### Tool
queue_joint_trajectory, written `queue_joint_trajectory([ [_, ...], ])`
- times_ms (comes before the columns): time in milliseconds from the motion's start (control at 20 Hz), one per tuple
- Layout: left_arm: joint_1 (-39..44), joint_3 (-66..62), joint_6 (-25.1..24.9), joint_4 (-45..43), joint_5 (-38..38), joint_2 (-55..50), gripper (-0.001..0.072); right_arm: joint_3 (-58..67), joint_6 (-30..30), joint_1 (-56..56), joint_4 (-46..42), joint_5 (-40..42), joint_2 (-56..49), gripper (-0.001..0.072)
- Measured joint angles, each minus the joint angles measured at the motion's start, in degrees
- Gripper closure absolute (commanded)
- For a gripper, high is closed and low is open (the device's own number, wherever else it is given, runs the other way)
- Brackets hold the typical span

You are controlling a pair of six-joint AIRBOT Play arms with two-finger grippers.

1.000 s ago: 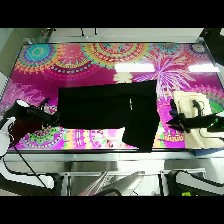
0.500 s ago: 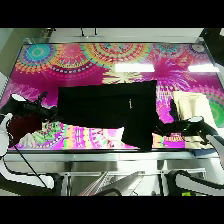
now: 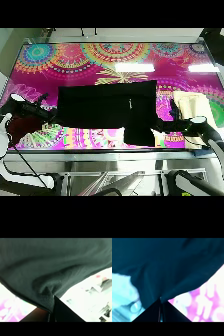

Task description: Fold the shirts.

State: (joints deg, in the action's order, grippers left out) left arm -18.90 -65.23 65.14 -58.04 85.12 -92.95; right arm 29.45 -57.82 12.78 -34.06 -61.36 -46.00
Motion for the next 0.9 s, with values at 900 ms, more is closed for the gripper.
queue_joint_trajectory([
  [900, -2.34, -5.18, 3.52, 0.44, 0.02, 9.38, 0.0697, 9.46, 1.25, -0.04, -1.57, 4.79, 7.26, 0.0692],
])
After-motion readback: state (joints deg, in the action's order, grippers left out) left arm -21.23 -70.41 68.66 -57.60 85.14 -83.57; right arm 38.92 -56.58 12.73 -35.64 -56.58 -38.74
